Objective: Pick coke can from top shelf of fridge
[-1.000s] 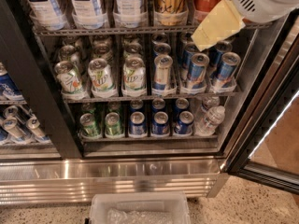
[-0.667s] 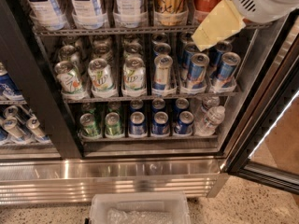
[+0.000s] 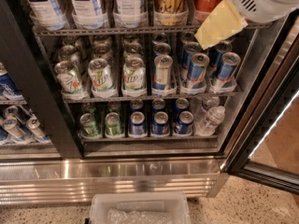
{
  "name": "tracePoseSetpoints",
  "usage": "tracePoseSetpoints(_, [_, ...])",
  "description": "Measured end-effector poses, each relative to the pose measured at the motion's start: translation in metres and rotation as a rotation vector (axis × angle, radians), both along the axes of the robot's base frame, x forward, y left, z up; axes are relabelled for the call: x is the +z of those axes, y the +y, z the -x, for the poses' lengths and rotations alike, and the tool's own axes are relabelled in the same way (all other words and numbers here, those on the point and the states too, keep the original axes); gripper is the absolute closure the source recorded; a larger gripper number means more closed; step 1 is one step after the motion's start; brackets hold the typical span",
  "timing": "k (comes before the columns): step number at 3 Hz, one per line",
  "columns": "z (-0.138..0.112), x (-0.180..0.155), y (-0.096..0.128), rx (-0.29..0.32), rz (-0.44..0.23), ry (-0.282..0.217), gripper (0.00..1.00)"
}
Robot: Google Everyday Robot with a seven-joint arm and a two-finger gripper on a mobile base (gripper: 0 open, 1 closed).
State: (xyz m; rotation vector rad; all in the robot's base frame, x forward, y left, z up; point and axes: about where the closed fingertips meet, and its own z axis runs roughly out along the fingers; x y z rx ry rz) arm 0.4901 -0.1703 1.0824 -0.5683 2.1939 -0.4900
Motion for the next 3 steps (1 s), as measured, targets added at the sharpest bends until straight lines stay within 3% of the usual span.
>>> tracePoseSetpoints(1, [0.0,0.0,0.0,0.0,0.0,0.0,0.0])
tracePoseSetpoints(3, [0.0,0.0,0.0,0.0,0.0,0.0,0.0])
